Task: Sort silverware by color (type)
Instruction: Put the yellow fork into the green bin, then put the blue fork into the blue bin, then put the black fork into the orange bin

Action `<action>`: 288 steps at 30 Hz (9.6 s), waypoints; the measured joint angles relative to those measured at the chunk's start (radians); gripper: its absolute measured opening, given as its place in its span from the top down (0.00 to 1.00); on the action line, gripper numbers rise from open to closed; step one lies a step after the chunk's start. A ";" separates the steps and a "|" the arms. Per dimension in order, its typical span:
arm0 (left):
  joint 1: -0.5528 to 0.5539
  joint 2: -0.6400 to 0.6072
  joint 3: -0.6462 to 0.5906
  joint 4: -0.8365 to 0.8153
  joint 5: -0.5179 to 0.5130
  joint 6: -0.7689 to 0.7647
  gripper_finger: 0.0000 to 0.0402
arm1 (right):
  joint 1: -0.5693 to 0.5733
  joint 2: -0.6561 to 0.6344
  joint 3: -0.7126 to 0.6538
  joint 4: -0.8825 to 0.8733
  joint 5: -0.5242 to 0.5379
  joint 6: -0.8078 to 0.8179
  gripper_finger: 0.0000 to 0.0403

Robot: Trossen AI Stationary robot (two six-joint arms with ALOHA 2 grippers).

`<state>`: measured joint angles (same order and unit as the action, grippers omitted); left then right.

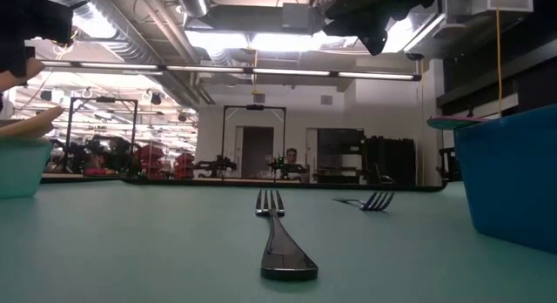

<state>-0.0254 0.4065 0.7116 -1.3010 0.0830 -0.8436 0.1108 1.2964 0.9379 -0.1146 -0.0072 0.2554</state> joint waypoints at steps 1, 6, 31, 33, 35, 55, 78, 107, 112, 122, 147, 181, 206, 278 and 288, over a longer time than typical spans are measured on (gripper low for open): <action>0.000 0.000 0.000 0.000 -0.002 -0.001 0.84 | 0.000 0.000 0.000 0.000 0.000 0.000 0.71; 0.000 0.000 0.000 0.001 -0.006 -0.013 0.84 | 0.000 0.000 0.000 0.000 0.000 0.000 0.71; 0.000 0.000 0.000 0.004 -0.028 -0.037 0.83 | 0.000 0.000 0.000 0.000 0.000 0.000 0.71; 0.000 0.000 0.000 0.004 -0.028 -0.038 0.83 | 0.000 0.000 0.000 0.000 0.000 0.000 0.71; 0.000 0.000 0.000 0.004 -0.029 -0.039 0.83 | 0.000 0.000 0.000 0.000 0.000 0.000 0.71; 0.000 0.000 0.005 0.011 -0.046 -0.115 0.67 | 0.000 0.000 0.000 0.000 0.000 0.000 0.71; 0.000 0.000 0.006 0.021 -0.056 -0.119 0.67 | -0.050 0.000 -0.001 -0.156 0.261 0.290 0.71; 0.000 0.157 -0.006 0.591 -0.312 0.180 0.67 | -0.092 0.391 -0.001 -0.227 0.100 0.503 0.71; 0.000 0.276 -0.006 0.703 -0.311 0.268 0.67 | -0.092 0.393 0.000 -0.227 0.100 0.523 0.71; 0.000 0.498 -0.006 0.914 -0.302 0.383 0.67 | -0.075 0.393 0.000 -0.228 0.125 0.584 0.71; -0.002 0.647 -0.006 0.989 -0.302 0.385 0.67 | 0.008 0.495 0.002 -0.168 0.202 0.653 0.71; -0.002 0.647 -0.006 1.003 -0.302 0.385 0.67 | 0.006 0.525 0.000 -0.178 0.205 0.603 0.99; -0.002 0.647 -0.006 1.003 -0.303 0.385 0.67 | 0.008 0.326 -0.005 -0.186 0.096 0.496 1.00; -0.002 0.647 -0.006 0.998 -0.302 0.384 0.67 | 0.805 0.298 0.000 -0.279 0.538 1.536 0.83; -0.002 0.647 -0.006 0.998 -0.302 0.384 0.67 | 0.805 0.298 0.000 -0.279 0.538 1.525 0.79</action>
<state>-0.0276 1.0538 0.7059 -0.3035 -0.2192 -0.4595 0.9161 1.5944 0.9378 -0.3936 0.5304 1.7809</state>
